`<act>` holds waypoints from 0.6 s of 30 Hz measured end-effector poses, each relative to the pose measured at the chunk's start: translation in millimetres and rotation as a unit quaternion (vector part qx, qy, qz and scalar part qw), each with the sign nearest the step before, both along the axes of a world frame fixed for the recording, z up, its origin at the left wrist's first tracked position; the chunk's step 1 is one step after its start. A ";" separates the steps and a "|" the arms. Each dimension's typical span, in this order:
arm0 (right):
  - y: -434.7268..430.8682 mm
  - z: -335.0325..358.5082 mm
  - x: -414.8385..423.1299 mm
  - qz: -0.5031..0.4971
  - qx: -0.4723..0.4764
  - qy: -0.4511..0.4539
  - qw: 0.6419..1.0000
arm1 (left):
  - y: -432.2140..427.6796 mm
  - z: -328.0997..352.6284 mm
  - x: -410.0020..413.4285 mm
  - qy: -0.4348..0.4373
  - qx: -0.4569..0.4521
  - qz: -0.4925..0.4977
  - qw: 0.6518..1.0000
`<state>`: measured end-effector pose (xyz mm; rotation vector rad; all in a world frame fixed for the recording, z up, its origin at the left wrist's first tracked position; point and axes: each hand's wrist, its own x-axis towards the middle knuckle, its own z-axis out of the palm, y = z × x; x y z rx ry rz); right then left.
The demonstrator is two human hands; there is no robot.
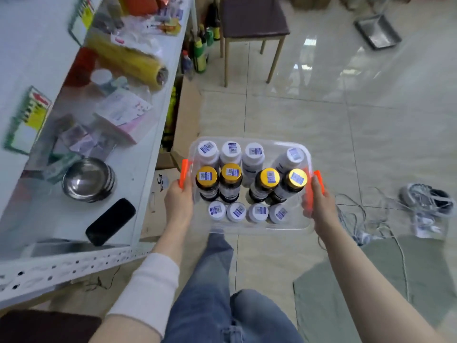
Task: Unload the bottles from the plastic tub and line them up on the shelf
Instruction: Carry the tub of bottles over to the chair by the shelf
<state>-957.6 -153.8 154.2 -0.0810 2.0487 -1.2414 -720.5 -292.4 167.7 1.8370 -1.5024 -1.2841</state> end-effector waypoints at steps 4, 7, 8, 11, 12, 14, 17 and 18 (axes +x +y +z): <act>-54.2 8.0 -51.7 -0.025 0.001 -0.004 1.000 | -68.5 9.3 -59.4 -0.008 -0.009 -0.025 1.000; -93.4 11.6 -91.1 -0.045 -0.011 -0.005 0.999 | -114.7 16.7 -104.8 -0.009 -0.008 -0.047 0.999; -106.0 11.0 -105.4 -0.052 -0.017 -0.006 0.998 | -130.0 17.1 -120.7 -0.009 -0.010 -0.050 0.999; -146.6 11.2 -150.0 -0.057 -0.028 -0.002 0.998 | -173.9 16.7 -170.1 -0.029 -0.002 -0.059 0.998; -160.4 11.1 -166.8 -0.062 -0.028 0.000 0.998 | -188.3 15.3 -187.5 -0.030 0.004 -0.061 0.998; -188.2 13.5 -200.7 -0.067 -0.029 0.000 0.997 | -214.5 14.2 -221.4 -0.016 0.009 -0.051 0.999; -230.0 23.0 -249.6 -0.054 -0.020 0.000 0.998 | -250.2 21.7 -267.5 -0.005 0.020 -0.039 0.999; -245.3 27.3 -264.5 -0.050 -0.022 0.002 0.998 | -262.4 25.5 -281.1 -0.008 0.021 -0.037 0.999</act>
